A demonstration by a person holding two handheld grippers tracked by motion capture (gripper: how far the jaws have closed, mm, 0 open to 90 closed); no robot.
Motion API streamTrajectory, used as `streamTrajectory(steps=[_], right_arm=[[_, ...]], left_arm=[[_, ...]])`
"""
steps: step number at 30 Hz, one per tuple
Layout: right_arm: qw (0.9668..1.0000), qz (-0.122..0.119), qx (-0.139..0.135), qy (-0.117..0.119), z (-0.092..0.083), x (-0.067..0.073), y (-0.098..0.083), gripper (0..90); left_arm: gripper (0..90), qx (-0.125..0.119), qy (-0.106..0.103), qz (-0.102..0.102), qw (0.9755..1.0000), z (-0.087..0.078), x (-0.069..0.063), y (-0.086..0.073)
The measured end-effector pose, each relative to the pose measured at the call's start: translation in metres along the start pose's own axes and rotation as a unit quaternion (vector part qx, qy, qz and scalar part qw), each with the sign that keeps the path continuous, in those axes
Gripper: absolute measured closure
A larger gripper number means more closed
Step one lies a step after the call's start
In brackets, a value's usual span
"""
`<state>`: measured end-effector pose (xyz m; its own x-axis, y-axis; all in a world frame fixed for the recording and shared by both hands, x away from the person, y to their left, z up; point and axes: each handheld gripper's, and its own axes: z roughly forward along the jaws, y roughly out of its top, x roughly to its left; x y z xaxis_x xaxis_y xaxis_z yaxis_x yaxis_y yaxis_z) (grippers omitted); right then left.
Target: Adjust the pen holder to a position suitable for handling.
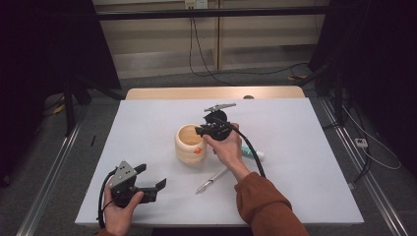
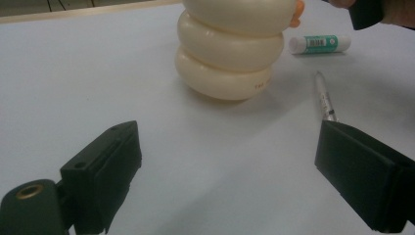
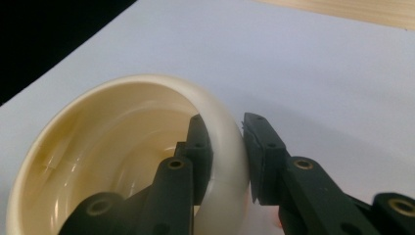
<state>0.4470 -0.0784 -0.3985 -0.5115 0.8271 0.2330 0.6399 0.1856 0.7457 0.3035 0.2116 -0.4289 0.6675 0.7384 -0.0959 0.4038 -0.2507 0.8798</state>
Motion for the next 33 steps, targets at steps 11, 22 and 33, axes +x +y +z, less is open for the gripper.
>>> streamTrajectory(steps=[11,22,33], right_arm=[[1.0000,0.007,0.004,-0.005,0.001,-0.003,-0.003,71.8],[0.9999,-0.010,-0.005,0.008,0.000,-0.006,-0.004,60.3],[0.9988,-0.041,-0.023,0.014,-0.016,-0.015,-0.003,13.1]], left_arm=[[9.6,0.004,-0.003,0.001,1.0000,0.001,0.000,0.000],[9.6,0.006,-0.004,-0.001,1.0000,0.002,0.000,0.000],[9.6,0.009,-0.002,-0.006,0.9999,0.004,0.002,-0.001]])
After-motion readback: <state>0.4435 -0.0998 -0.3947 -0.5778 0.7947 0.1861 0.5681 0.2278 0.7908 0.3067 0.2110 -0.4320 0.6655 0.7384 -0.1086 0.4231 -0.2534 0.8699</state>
